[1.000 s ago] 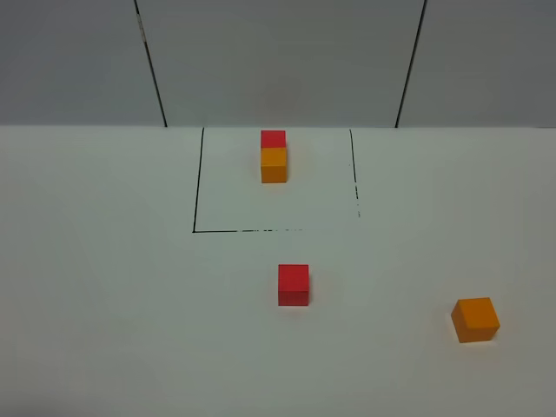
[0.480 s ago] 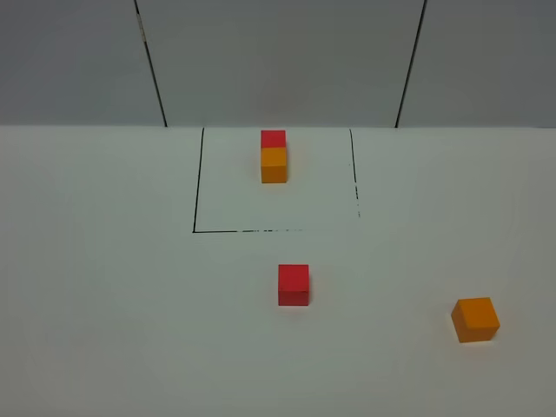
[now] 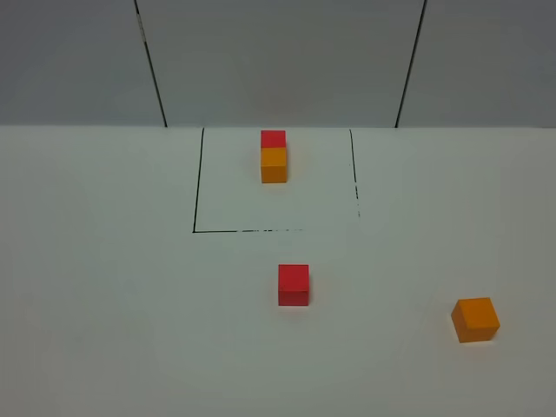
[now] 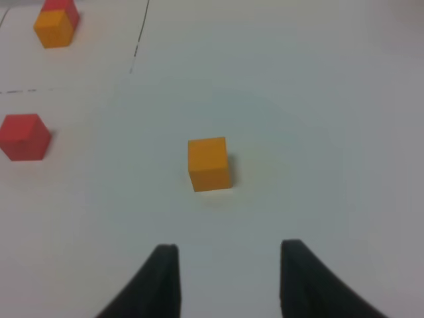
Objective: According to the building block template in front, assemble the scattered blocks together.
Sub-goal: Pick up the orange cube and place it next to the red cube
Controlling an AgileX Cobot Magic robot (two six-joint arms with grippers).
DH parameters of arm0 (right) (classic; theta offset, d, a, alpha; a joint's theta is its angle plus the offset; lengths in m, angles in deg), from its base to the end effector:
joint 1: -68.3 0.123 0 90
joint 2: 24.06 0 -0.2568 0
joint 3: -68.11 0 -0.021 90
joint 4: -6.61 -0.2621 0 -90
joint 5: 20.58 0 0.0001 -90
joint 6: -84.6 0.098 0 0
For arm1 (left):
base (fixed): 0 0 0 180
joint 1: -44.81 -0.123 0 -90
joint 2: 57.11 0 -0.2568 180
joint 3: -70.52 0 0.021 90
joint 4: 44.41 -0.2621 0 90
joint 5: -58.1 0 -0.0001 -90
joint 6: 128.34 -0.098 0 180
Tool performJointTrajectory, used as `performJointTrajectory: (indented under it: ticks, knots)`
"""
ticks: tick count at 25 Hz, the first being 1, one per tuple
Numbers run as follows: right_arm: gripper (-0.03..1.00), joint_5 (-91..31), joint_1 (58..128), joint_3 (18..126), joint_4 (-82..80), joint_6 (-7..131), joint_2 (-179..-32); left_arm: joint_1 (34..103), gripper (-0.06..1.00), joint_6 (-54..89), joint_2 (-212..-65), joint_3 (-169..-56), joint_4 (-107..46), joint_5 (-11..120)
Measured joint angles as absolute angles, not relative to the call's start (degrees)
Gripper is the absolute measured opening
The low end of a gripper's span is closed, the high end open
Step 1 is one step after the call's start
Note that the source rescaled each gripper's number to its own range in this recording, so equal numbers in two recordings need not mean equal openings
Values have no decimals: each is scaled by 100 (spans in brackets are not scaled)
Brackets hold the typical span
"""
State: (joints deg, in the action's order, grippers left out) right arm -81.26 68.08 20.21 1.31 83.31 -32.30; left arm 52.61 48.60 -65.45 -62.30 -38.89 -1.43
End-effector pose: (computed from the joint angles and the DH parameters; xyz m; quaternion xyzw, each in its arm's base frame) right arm 0.0390 0.0077 0.2793 -0.0098 0.8509 0.0393 0.5238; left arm 0.0371 -0.0133 0.2847 0.0814 0.8387 -0.0703 0.5339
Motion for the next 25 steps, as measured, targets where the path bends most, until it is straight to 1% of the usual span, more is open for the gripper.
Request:
performJointTrajectory:
  ticks: [4,8,14,25]
  knots:
    - [0,-8126,6808,2021,131,8331,-3230,5261,69,4861,-6545,-6210,-3883,-154]
    - [0,-8126,6808,2021,131,8331,-3230,5115,66,4861,-6545,-6210,-3883,-154]
    - [0,-8126,6808,2021,131,8331,-3230,4810,66,4865,-6545,-6210,-3883,-154]
    - [0,-8126,6808,2021,131,8331,-3230,4798,65,4865,-6545,-6210,-3883,-154]
